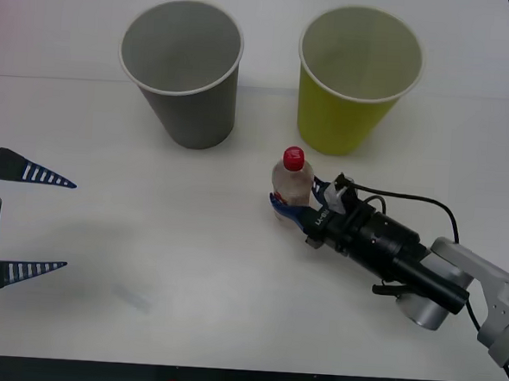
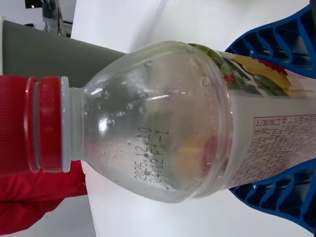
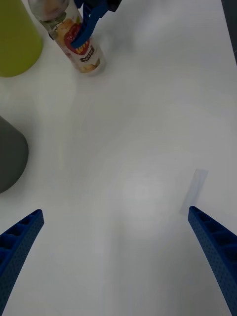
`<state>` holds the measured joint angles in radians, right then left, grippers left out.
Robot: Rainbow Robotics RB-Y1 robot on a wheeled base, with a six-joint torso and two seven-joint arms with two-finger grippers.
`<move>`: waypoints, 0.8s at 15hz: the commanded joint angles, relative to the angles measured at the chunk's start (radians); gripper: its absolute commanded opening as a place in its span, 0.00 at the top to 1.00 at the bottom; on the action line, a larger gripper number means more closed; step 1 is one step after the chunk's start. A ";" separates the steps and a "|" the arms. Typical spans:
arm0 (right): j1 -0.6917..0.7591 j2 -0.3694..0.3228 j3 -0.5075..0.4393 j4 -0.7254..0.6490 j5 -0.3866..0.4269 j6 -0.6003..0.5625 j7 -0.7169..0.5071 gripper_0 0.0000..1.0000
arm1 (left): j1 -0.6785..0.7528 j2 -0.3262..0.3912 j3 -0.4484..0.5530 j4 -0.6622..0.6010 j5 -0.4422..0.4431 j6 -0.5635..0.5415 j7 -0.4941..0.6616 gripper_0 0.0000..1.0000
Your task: Put the can into the green bin and the plastic bottle into the gray bin
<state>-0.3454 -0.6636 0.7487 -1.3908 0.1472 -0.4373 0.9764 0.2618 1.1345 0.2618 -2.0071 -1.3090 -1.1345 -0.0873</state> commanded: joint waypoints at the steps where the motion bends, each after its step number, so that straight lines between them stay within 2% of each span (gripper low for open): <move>1: 0.000 -0.054 -0.006 -0.056 0.051 -0.001 -0.021 1.00 | 0.000 0.000 0.000 0.000 0.000 0.000 0.000 0.00; 7: 0.060 -0.179 -0.094 -0.244 0.347 -0.003 -0.351 1.00 | 0.000 0.000 0.000 0.000 0.000 0.000 0.000 0.00; 12: 0.135 -0.198 -0.273 -0.346 0.703 -0.144 -0.746 1.00 | 0.000 0.000 0.000 0.000 0.000 0.000 0.000 0.00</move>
<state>-0.2211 -0.8612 0.5017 -1.7178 0.7955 -0.5645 0.2904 0.2618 1.1345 0.2618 -2.0071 -1.3090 -1.1345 -0.0873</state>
